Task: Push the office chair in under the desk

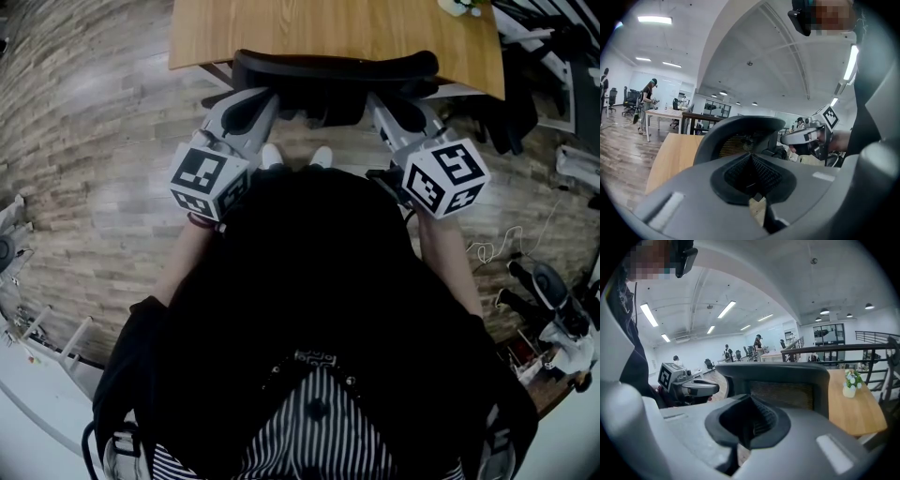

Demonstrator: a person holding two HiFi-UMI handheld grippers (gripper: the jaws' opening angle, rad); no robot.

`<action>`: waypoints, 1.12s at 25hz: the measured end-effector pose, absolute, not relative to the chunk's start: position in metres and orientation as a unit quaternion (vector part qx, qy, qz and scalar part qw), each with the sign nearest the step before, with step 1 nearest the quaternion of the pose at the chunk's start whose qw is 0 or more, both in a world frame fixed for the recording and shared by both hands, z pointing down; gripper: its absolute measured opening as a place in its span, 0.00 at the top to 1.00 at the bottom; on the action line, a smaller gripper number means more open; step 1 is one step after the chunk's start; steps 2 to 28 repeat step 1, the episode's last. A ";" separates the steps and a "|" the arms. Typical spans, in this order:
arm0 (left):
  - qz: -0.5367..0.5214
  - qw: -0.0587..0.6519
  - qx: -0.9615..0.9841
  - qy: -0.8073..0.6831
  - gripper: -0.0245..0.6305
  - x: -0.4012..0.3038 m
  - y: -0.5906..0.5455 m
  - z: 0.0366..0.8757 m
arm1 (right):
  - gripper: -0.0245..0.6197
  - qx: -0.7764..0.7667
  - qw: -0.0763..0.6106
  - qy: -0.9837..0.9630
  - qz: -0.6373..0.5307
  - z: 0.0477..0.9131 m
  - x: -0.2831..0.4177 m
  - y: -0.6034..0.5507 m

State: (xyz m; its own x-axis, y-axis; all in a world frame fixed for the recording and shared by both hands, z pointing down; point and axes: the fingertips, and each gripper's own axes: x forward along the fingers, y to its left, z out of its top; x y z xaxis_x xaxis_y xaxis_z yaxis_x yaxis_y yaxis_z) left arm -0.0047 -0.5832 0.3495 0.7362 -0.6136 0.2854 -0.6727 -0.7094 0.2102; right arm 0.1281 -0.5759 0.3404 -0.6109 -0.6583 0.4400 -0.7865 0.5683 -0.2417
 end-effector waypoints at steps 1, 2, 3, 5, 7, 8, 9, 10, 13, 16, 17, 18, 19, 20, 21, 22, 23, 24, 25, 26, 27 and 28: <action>0.098 0.151 0.921 -0.346 0.95 -0.003 -0.582 0.349 | 0.96 0.414 0.152 -0.873 0.210 0.340 0.128 -0.576; 0.098 0.151 0.921 -0.346 0.95 -0.003 -0.582 0.349 | 0.96 0.414 0.152 -0.873 0.210 0.340 0.128 -0.576; 0.098 0.151 0.921 -0.346 0.95 -0.003 -0.582 0.349 | 0.96 0.414 0.152 -0.873 0.210 0.340 0.128 -0.576; 0.098 0.151 0.921 -0.346 0.95 -0.003 -0.582 0.349 | 0.96 0.414 0.152 -0.873 0.210 0.340 0.128 -0.576; 0.098 0.151 0.921 -0.346 0.95 -0.003 -0.582 0.349 | 0.96 0.414 0.152 -0.873 0.210 0.340 0.128 -0.576; 0.098 0.151 0.921 -0.346 0.95 -0.003 -0.582 0.349 | 0.96 0.414 0.152 -0.873 0.210 0.340 0.128 -0.576; 0.098 0.151 0.921 -0.346 0.95 -0.003 -0.582 0.349 | 0.96 0.414 0.152 -0.873 0.210 0.340 0.128 -0.576; 0.098 0.151 0.921 -0.346 0.95 -0.003 -0.582 0.349 | 0.96 0.414 0.152 -0.873 0.210 0.340 0.128 -0.576; 0.098 0.151 0.921 -0.346 0.95 -0.003 -0.582 0.349 | 0.96 0.414 0.152 -0.873 0.210 0.340 0.128 -0.576; 0.098 0.151 0.921 -0.346 0.95 -0.003 -0.582 0.349 | 0.96 0.414 0.152 -0.873 0.210 0.340 0.128 -0.576; 0.098 0.151 0.921 -0.346 0.95 -0.003 -0.582 0.349 | 0.96 0.414 0.152 -0.873 0.210 0.340 0.128 -0.576; 0.098 0.151 0.921 -0.346 0.95 -0.003 -0.582 0.349 | 0.96 0.414 0.152 -0.873 0.210 0.340 0.128 -0.576; 0.098 0.151 0.921 -0.346 0.95 -0.003 -0.582 0.349 | 0.96 0.414 0.152 -0.873 0.210 0.340 0.128 -0.576; 0.098 0.151 0.921 -0.346 0.95 -0.003 -0.582 0.349 | 0.96 0.414 0.152 -0.873 0.210 0.340 0.128 -0.576; 0.098 0.151 0.921 -0.346 0.95 -0.003 -0.582 0.349 | 0.96 0.414 0.152 -0.873 0.210 0.340 0.128 -0.576; 0.098 0.151 0.921 -0.346 0.95 -0.003 -0.582 0.349 | 0.96 0.414 0.152 -0.873 0.210 0.340 0.128 -0.576; 0.098 0.151 0.921 -0.346 0.95 -0.003 -0.582 0.349 | 0.96 0.414 0.152 -0.873 0.210 0.340 0.128 -0.576; 0.098 0.151 0.921 -0.346 0.95 -0.003 -0.582 0.349 | 0.96 0.414 0.152 -0.873 0.210 0.340 0.128 -0.576; 0.098 0.151 0.921 -0.346 0.95 -0.003 -0.582 0.349 | 0.96 0.414 0.152 -0.873 0.210 0.340 0.128 -0.576; 0.098 0.151 0.921 -0.346 0.95 -0.003 -0.582 0.349 | 0.96 0.414 0.152 -0.873 0.210 0.340 0.128 -0.576; 0.098 0.151 0.921 -0.346 0.95 -0.003 -0.582 0.349 | 0.96 0.414 0.152 -0.873 0.210 0.340 0.128 -0.576; 0.098 0.151 0.921 -0.346 0.95 -0.003 -0.582 0.349 | 0.96 0.414 0.152 -0.873 0.210 0.340 0.128 -0.576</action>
